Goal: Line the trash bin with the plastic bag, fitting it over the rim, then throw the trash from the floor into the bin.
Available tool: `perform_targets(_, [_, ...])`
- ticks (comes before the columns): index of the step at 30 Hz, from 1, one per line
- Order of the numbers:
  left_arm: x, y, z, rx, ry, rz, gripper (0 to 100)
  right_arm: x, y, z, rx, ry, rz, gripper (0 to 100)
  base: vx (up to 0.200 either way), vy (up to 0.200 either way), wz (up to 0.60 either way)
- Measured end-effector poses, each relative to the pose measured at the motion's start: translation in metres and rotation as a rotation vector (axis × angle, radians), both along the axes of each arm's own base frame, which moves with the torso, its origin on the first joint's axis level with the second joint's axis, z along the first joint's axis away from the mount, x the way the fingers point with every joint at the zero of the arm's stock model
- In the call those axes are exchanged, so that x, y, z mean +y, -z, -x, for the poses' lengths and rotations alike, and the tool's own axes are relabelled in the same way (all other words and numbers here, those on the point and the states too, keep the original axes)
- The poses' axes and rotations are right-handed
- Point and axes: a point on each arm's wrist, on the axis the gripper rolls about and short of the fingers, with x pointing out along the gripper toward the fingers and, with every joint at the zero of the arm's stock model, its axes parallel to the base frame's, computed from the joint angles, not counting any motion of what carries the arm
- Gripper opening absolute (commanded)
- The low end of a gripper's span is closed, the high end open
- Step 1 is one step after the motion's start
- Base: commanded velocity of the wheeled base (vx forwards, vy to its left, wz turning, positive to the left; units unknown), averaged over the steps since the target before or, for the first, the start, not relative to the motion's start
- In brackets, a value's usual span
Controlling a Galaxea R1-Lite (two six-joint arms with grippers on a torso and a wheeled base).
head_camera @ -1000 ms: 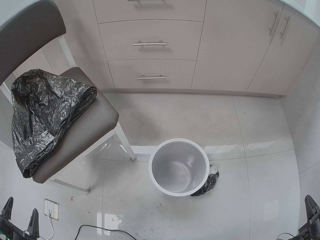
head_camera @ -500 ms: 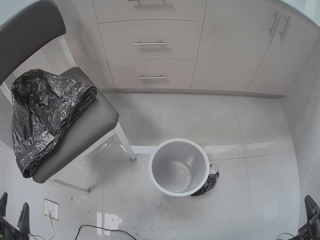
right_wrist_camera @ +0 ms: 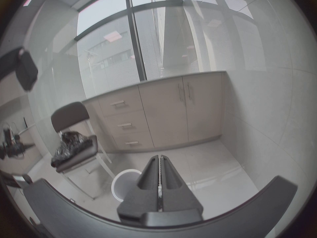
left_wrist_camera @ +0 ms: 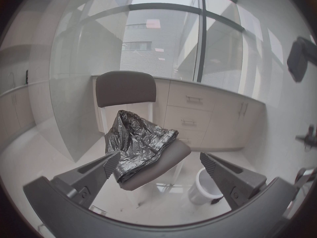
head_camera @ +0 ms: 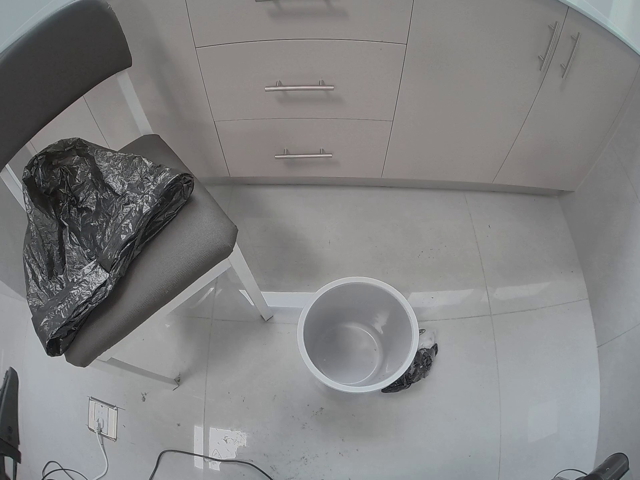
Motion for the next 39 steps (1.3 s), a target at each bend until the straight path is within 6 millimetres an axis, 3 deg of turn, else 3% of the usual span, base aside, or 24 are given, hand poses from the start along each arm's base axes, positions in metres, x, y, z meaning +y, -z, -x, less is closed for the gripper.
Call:
perform_targets(5, [0.0,0.015,-0.007,0.068,-0.013,-0.154,100,0.0,-0.055,-0.014,-0.053,-0.08,-0.047,0,0.0,0.0,0.0])
perform_targets(9, [0.0,0.023,-0.012,0.116,-0.017,-0.27,100,0.004,-0.083,-0.05,-0.072,-0.156,-0.106,0,0.0,0.0,0.0])
perform_targets(11, [0.0,0.025,-0.017,0.154,-0.017,-0.351,100,0.009,-0.09,-0.08,-0.065,-0.196,-0.138,0,0.0,0.0,0.0])
perform_targets(15, [0.0,0.025,-0.025,0.207,-0.01,-0.44,100,0.016,-0.089,-0.113,-0.038,-0.231,-0.166,0,0.0,0.0,0.0])
perform_targets(18, [-0.001,0.019,-0.038,0.284,0.009,-0.53,100,0.024,-0.078,-0.147,0.037,-0.258,-0.187,0,0.0,0.0,0.0])
perform_targets(22, [-0.001,0.004,-0.058,0.363,0.032,-0.609,100,0.032,-0.063,-0.172,0.125,-0.274,-0.202,0,0.0,0.0,0.0])
perform_targets(29, [0.001,-0.018,-0.097,0.502,-0.005,-0.832,100,0.037,-0.049,-0.186,0.191,-0.288,-0.214,0,0.0,0.0,0.0])
perform_targets(39, [0.015,-0.018,-0.124,0.773,-0.256,-0.968,100,0.04,-0.043,-0.192,0.228,-0.297,-0.241,0,0.0,0.0,0.0])
